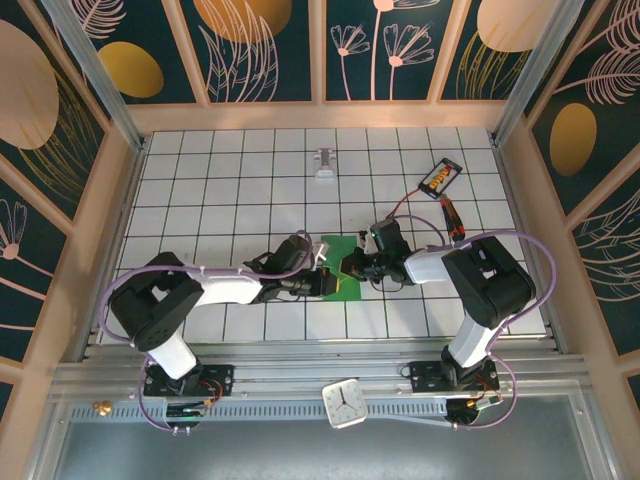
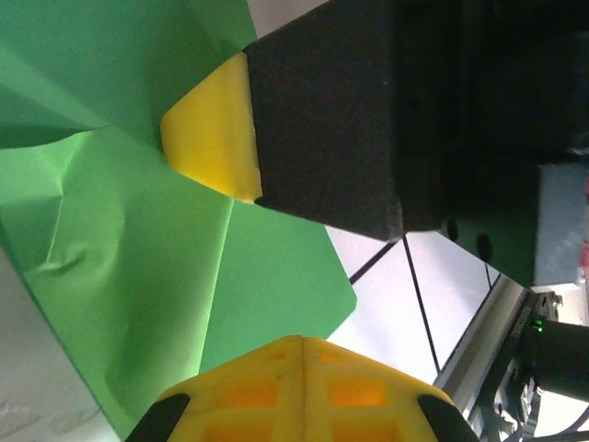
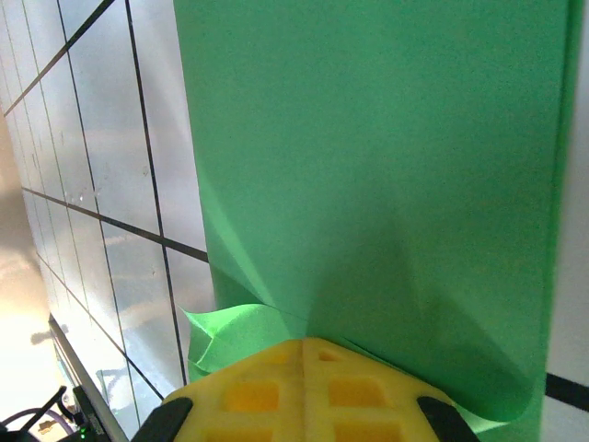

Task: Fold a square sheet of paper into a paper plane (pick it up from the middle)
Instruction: Fold the triangle a second time at the center of the table.

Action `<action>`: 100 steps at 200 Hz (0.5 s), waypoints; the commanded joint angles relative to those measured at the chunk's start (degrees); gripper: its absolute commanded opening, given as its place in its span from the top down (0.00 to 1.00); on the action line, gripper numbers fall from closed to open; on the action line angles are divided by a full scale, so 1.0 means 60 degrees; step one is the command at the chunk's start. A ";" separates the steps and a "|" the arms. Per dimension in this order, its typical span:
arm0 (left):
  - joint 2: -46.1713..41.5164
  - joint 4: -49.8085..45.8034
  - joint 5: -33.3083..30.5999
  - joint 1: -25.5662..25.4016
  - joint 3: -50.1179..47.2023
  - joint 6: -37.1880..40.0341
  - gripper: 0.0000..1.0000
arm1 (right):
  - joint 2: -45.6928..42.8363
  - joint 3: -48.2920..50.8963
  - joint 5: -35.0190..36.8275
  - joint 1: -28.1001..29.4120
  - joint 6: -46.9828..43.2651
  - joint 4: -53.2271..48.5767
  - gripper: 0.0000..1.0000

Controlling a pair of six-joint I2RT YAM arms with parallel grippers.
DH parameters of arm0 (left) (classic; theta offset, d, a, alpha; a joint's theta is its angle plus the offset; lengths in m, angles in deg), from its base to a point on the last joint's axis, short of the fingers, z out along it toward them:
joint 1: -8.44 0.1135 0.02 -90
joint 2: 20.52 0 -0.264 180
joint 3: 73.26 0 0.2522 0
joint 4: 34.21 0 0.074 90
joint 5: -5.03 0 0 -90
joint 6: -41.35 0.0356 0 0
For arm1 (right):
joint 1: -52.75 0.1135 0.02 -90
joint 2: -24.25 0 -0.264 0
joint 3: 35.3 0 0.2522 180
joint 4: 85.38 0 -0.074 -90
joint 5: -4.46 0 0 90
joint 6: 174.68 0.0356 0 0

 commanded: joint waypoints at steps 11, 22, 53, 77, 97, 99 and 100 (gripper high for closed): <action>0.0695 0.0020 -0.0068 0.0012 0.0446 0.0219 1.00 | 0.0432 0.0142 0.0414 -0.0135 -0.0318 -0.0580 1.00; 0.0880 -0.0050 -0.0113 -0.0001 0.0506 0.0304 1.00 | 0.0438 0.0157 0.0400 -0.0136 -0.0313 -0.0569 1.00; 0.1175 -0.0245 -0.0380 0.0007 0.0549 0.0481 1.00 | 0.0416 0.0142 0.0400 -0.0140 -0.0328 -0.0576 1.00; 0.1262 -0.0540 -0.0548 0.0007 0.0516 0.0619 1.00 | 0.0415 0.0139 0.0400 -0.0140 -0.0354 -0.0627 1.00; 0.1173 -0.0747 -0.0552 0.0000 0.0326 0.0677 1.00 | 0.0406 0.0172 0.0430 -0.0154 -0.0379 -0.0667 1.00; 0.1163 -0.0778 -0.0563 -0.0002 0.0295 0.0690 1.00 | 0.0406 0.0172 0.0429 -0.0154 -0.0384 -0.0671 1.00; 0.1154 -0.0792 -0.0565 0.0002 0.0287 0.0699 1.00 | 0.0408 0.0172 0.0429 -0.0154 -0.0385 -0.0664 1.00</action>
